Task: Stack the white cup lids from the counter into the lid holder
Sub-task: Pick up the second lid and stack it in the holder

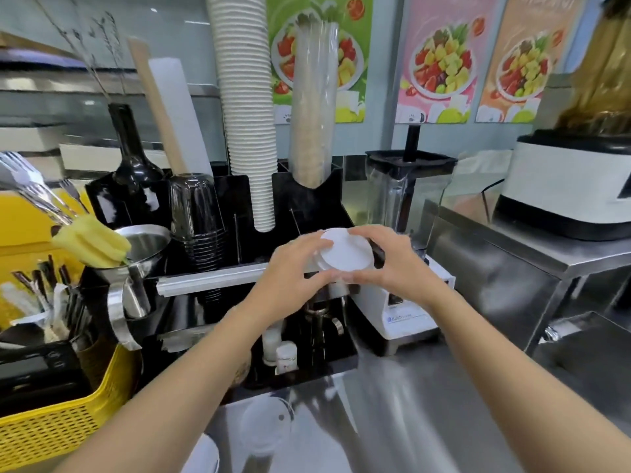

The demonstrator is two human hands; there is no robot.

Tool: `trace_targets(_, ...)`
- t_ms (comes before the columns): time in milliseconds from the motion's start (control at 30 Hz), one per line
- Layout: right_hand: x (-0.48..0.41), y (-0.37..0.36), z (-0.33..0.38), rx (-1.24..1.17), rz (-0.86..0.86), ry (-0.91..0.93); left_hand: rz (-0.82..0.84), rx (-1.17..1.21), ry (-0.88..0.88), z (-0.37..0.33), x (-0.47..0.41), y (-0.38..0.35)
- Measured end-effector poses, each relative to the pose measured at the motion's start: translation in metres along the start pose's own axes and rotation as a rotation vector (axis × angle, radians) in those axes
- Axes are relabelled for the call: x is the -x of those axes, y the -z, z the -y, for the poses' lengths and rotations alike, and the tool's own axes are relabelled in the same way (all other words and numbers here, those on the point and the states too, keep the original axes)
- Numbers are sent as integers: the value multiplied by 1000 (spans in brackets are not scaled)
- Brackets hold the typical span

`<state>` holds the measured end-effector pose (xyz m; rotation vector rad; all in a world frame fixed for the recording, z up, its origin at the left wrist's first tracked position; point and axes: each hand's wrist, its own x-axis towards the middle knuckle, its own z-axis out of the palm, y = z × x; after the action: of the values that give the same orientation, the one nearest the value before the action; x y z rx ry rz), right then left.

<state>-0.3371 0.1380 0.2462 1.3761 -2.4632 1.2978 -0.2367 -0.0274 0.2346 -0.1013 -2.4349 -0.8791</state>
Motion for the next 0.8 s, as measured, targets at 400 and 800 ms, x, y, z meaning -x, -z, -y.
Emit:
trace_targets(400, -90, 6, -22, 138, 92, -86, 56, -274, 38, 40, -75, 17)
trace_targets(800, -105, -14, -55, 233, 139, -82, 133, -442, -52, 73, -83, -2)
